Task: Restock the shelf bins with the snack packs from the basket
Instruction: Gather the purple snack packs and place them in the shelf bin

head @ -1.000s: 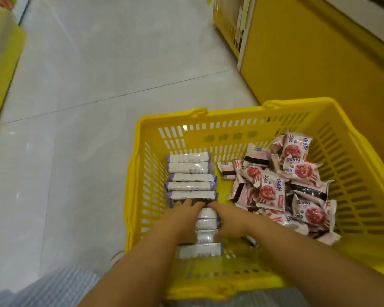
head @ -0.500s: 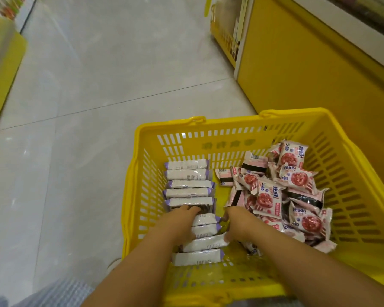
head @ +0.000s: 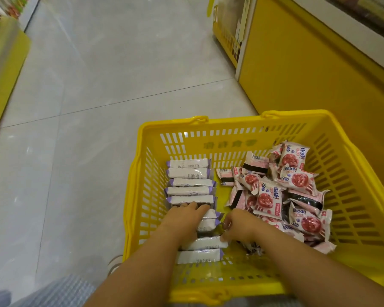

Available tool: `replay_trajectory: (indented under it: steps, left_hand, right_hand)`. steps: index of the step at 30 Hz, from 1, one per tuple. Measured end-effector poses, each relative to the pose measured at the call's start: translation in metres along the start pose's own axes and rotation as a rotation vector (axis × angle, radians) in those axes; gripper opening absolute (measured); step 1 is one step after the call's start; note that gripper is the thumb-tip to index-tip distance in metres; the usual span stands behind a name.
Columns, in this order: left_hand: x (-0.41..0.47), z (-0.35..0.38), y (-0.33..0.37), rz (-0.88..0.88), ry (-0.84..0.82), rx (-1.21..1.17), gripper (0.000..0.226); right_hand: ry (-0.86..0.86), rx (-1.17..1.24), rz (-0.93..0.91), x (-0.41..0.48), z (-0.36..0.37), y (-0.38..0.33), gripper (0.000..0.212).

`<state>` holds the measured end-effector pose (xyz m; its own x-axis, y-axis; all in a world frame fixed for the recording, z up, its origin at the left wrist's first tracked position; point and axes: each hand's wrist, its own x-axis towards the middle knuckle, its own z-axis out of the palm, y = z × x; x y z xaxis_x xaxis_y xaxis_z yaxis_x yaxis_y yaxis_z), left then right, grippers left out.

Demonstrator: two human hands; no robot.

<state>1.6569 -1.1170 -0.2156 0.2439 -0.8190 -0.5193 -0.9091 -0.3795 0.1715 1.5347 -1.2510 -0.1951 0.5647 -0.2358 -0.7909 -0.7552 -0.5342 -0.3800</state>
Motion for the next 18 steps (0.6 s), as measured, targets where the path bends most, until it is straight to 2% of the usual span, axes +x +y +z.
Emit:
replay_trajectory:
  steps: [4, 7, 10, 12, 14, 16, 18]
  left_hand:
    - [0.001, -0.006, 0.001, -0.038, 0.010, -0.001, 0.061]
    - [-0.004, -0.017, -0.001, -0.066, 0.064, -0.084, 0.067]
    - [-0.015, -0.035, -0.001, -0.104, 0.191, -0.239, 0.073]
    - [-0.023, -0.053, -0.001, -0.131, 0.266, -0.414, 0.076]
    - [-0.033, -0.073, -0.001, -0.146, 0.357, -0.642, 0.072]
    - [-0.043, -0.094, 0.004, -0.132, 0.469, -0.904, 0.055]
    - [-0.053, -0.115, 0.014, -0.106, 0.575, -1.115, 0.044]
  right_hand:
    - [-0.009, 0.041, 0.014, -0.001, -0.001, 0.002, 0.046]
    - [-0.007, 0.107, 0.000, -0.008, -0.012, 0.001, 0.050]
    - [0.003, 0.225, -0.049, -0.022, -0.032, 0.000, 0.050]
    - [0.010, 0.341, -0.094, -0.039, -0.049, -0.005, 0.057]
    - [0.048, 0.526, -0.135, -0.061, -0.065, -0.015, 0.073]
    - [0.108, 0.693, -0.207, -0.083, -0.078, -0.031, 0.090]
    - [0.180, 0.811, -0.310, -0.103, -0.084, -0.050, 0.095]
